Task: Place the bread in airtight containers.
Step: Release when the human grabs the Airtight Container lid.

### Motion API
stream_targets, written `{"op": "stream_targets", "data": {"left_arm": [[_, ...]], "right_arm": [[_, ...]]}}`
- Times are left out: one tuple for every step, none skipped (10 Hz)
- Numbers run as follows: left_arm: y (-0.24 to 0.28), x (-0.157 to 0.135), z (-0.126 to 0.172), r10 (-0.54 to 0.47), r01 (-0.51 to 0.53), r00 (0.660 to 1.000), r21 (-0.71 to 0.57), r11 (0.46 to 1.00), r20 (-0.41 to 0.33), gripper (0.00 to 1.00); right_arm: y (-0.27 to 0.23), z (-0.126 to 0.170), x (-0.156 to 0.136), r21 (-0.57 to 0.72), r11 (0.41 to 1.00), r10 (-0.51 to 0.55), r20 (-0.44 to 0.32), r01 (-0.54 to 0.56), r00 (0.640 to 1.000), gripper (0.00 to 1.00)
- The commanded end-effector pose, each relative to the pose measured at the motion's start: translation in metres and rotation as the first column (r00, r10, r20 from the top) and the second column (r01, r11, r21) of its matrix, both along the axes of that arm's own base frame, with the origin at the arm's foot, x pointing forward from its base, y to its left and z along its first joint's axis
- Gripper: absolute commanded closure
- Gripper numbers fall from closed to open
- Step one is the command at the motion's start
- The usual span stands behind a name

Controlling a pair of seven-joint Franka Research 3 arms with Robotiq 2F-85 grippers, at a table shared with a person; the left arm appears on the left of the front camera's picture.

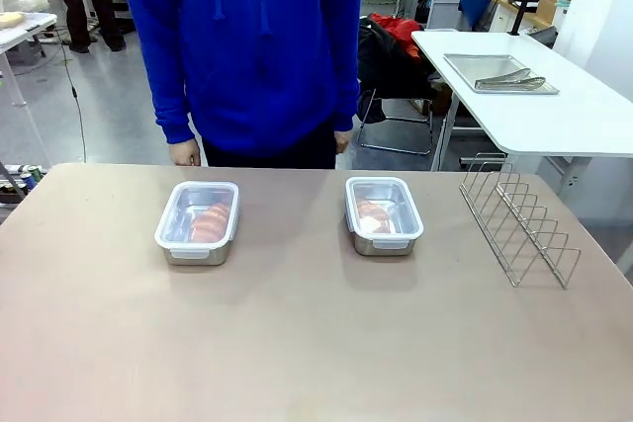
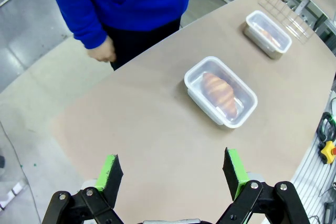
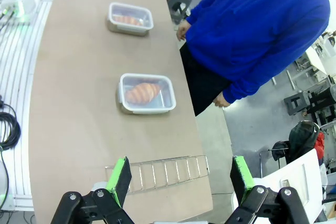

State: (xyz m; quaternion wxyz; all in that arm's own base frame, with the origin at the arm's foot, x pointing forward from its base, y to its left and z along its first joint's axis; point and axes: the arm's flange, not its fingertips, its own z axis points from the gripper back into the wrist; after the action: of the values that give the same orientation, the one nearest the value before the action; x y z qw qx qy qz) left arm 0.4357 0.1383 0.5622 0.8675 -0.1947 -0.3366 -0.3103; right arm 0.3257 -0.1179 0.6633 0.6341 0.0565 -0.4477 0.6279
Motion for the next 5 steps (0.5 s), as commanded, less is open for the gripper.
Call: {"op": "stream_targets", "data": {"left_arm": [[-0.0010, -0.0001, 0.0032, 0.005, -0.005, 1.000, 0.001, 1.000, -0.013, 0.00], [-0.0010, -0.0001, 0.0032, 0.005, -0.005, 1.000, 0.001, 1.000, -0.013, 0.00], [-0.0010, -0.0001, 0.0032, 0.005, -0.005, 1.000, 0.001, 1.000, -0.013, 0.00], [-0.0010, -0.0001, 0.0032, 0.005, -0.005, 1.000, 0.001, 1.000, -0.013, 0.00], [-0.0010, -0.0001, 0.0032, 0.005, -0.005, 1.000, 0.001, 1.000, -0.013, 0.00]], "right_arm": [[0.0006, 0.0015, -0.0012, 0.012, 1.000, 0.014, 0.016, -0.014, 1.000, 0.00], [0.0006, 0.0015, -0.0012, 0.012, 1.000, 0.014, 0.016, -0.014, 1.000, 0.00], [0.0006, 0.0015, -0.0012, 0.012, 1.000, 0.014, 0.016, -0.014, 1.000, 0.00], [0.0006, 0.0015, -0.0012, 0.012, 1.000, 0.014, 0.016, -0.014, 1.000, 0.00], [0.0006, 0.0015, -0.0012, 0.012, 1.000, 0.014, 0.016, -0.014, 1.000, 0.00]]}}
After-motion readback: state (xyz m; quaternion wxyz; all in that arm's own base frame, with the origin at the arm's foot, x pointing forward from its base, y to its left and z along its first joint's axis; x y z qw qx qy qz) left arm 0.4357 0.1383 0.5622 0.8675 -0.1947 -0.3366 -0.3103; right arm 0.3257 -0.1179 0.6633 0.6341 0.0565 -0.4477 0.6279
